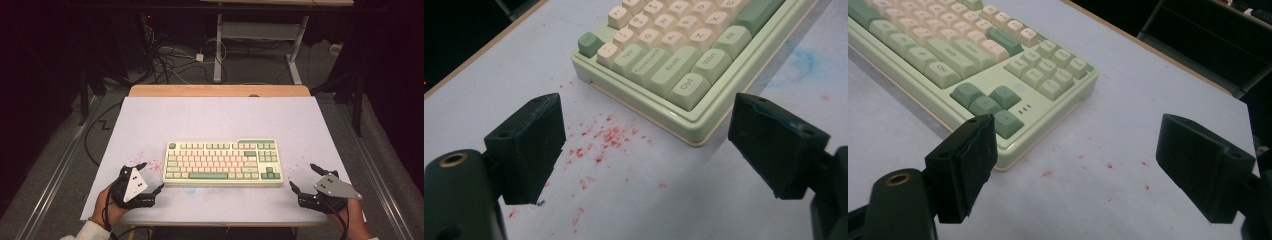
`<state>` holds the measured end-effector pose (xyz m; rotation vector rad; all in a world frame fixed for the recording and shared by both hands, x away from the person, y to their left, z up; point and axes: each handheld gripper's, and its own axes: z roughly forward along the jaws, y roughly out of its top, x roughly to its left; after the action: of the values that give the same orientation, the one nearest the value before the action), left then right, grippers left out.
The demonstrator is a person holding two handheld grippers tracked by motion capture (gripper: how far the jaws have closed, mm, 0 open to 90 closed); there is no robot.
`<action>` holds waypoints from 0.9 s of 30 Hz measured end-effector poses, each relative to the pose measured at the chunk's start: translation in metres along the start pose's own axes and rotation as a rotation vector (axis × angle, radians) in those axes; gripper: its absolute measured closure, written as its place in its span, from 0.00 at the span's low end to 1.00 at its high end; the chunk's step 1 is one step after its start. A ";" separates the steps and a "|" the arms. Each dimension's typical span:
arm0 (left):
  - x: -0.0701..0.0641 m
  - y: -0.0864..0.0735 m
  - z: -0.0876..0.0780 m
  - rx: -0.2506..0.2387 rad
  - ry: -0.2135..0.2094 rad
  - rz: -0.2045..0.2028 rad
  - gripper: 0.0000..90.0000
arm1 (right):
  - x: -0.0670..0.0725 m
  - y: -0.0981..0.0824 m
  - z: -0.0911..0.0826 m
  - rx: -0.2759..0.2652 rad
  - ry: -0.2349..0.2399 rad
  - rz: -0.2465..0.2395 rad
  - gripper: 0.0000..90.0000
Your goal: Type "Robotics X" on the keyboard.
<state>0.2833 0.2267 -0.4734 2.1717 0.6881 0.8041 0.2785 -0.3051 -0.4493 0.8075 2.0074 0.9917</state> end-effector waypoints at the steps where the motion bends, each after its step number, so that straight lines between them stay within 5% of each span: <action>1: 0.000 0.000 0.000 0.007 -0.001 0.006 0.16 | 0.001 0.001 -0.001 -0.005 -0.002 -0.001 0.19; 27: 0.000 0.000 0.000 0.000 -0.013 0.003 0.16 | 0.004 0.004 -0.006 -0.018 -0.005 0.001 0.19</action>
<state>0.2833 0.2264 -0.4734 2.1769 0.6789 0.7908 0.2720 -0.3018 -0.4448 0.8000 1.9916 1.0062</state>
